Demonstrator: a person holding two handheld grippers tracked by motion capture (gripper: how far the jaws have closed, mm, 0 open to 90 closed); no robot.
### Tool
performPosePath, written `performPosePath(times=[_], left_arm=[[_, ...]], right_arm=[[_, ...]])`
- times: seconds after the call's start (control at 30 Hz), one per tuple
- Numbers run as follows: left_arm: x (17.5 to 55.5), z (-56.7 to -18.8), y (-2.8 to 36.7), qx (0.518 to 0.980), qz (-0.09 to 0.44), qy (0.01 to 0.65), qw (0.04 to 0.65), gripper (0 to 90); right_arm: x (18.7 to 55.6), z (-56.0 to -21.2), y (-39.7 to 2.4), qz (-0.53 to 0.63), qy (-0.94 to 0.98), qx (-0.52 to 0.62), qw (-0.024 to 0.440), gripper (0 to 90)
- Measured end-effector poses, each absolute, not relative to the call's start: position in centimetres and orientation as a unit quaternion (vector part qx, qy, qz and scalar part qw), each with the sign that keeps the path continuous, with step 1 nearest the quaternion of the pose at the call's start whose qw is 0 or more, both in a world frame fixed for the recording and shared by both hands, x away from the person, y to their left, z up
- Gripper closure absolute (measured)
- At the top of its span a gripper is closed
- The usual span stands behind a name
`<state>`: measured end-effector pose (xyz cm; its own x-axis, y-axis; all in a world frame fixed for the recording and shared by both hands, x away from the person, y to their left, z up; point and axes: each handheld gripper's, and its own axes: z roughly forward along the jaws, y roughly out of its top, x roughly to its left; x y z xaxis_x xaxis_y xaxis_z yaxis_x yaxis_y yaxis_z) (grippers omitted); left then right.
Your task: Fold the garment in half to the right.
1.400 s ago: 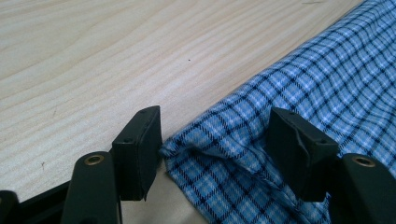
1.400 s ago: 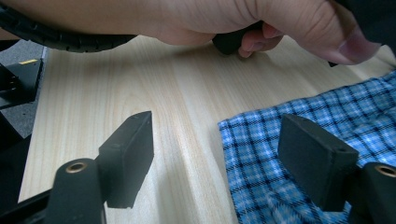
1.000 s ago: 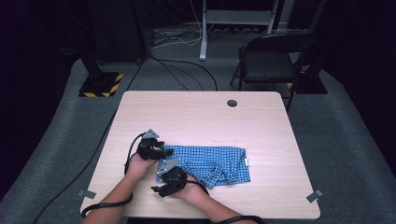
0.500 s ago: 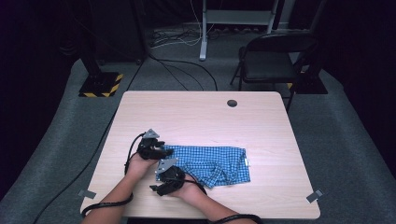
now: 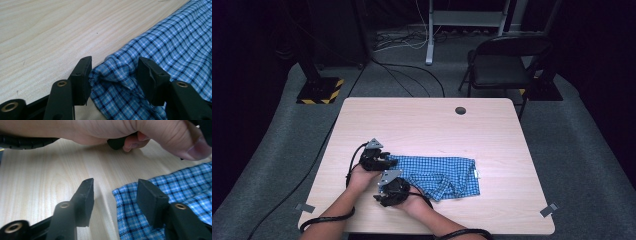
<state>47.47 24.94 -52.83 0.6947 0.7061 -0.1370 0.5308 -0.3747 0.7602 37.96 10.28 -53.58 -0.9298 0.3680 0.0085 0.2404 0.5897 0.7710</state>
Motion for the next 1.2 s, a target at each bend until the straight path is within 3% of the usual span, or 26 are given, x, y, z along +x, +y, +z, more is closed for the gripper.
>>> performPosePath(times=[0.53,0.77,1.2], left_arm=[[47.3,-53.0,24.8,0.823,0.099,0.369,0.421,61.7],[47.2,-53.0,24.9,0.821,0.096,0.366,0.428,67.9],[46.7,-52.2,24.6,0.824,0.121,0.352,0.428,73.9]], right_arm=[[38.1,-53.6,10.2,0.416,0.884,0.185,0.103,68.9],[38.6,-53.5,9.9,0.42,0.879,0.207,0.094,81.7],[38.4,-52.9,9.0,0.44,0.868,0.211,0.09,84.7]])
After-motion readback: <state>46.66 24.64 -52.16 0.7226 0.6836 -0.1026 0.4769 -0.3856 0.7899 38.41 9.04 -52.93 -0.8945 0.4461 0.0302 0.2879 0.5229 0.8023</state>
